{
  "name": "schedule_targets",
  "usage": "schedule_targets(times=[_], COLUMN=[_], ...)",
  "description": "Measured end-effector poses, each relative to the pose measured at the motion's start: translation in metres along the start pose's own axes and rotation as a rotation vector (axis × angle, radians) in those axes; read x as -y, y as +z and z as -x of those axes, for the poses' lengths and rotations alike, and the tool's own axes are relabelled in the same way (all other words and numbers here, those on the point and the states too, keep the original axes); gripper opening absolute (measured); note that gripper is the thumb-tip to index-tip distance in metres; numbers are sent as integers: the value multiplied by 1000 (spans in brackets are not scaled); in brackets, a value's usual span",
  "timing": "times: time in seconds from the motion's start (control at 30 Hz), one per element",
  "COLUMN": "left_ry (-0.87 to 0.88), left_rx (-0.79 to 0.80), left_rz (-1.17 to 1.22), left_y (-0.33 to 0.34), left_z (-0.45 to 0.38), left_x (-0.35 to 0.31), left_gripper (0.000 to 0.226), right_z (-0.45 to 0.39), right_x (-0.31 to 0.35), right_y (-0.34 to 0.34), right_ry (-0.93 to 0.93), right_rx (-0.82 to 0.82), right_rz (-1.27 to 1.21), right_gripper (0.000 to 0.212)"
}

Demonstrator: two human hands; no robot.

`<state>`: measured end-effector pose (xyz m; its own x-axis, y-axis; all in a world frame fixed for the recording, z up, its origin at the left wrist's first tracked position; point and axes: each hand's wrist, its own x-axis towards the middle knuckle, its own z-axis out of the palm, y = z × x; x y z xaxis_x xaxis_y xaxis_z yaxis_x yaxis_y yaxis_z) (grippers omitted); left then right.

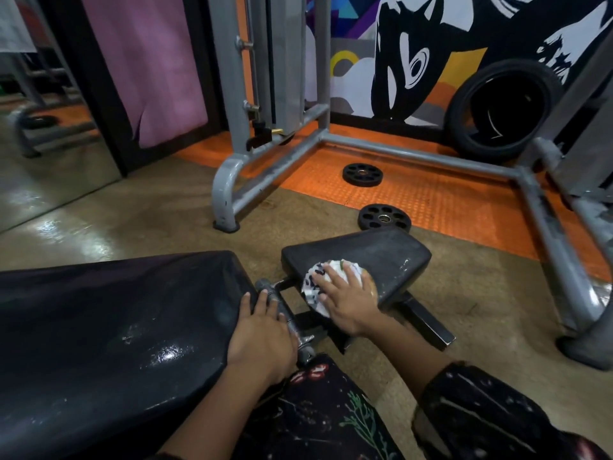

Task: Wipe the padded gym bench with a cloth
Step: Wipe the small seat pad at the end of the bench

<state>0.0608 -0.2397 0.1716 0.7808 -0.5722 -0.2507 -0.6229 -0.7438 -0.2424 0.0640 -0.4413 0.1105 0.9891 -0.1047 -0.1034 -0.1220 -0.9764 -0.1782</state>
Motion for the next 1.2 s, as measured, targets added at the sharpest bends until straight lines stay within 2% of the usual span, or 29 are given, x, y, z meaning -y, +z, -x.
schedule_targets(times=[0.07,0.13,0.23,0.3,0.4,0.47,0.5,0.53,0.6,0.67,0.7,0.73,0.8,0.87,0.93,1.0,1.1,1.2], left_ry=[2,9,3,-12,-46,-9,34,79,140,175,198,223,248,241,215,172,38,-82], left_rx=[-12,-31,-60,-63,-108,-161,-183,-192,-162,-151,-161,-167,-160,-137,-145,-162,-166,-160], left_rz=[7,21,75,114,357,571,611,612,572,514,484,454,410,399,441,489,596,649], left_y=[2,3,5,4,0,-8,-10,-11,-9,-1,3,6,9,8,6,6,16,22], left_z=[0,1,-1,-4,-15,-31,-42,-53,-72,-89,-97,-104,-120,-137,-151,-163,-166,-142], left_x=[1,1,0,0,-2,-16,-27,-40,-62,-76,-80,-82,-79,-69,-59,-52,-48,-71], left_gripper=[63,63,62,61,62,62,61,61,59,59,59,59,56,55,53,53,53,53], right_z=[25,44,31,8,-10,-7,-2,4,14,19,18,16,11,5,0,1,10,-4], right_x=[-7,-25,-46,-41,-16,-13,-18,-25,-40,-50,-48,-44,-32,-27,-33,-43,-44,-45], right_y=[6,8,3,-2,-3,-1,-3,-6,-14,-17,-19,-21,-25,-30,-32,-21,-4,11], right_ry=[-147,-198,-83,38,49,-59,-118,-150,-83,106,191,225,174,127,154,316,787,977], right_rx=[-24,-25,-48,-62,-60,-30,-32,-63,-257,-498,-556,-570,-517,-434,-424,-480,-490,-537], right_rz=[24,-33,-102,-72,-22,-130,-279,-478,-793,-901,-932,-950,-906,-712,-518,-490,-943,-1291], right_gripper=[56,54,47,52,66,55,47,44,41,38,38,38,40,39,43,51,61,62])
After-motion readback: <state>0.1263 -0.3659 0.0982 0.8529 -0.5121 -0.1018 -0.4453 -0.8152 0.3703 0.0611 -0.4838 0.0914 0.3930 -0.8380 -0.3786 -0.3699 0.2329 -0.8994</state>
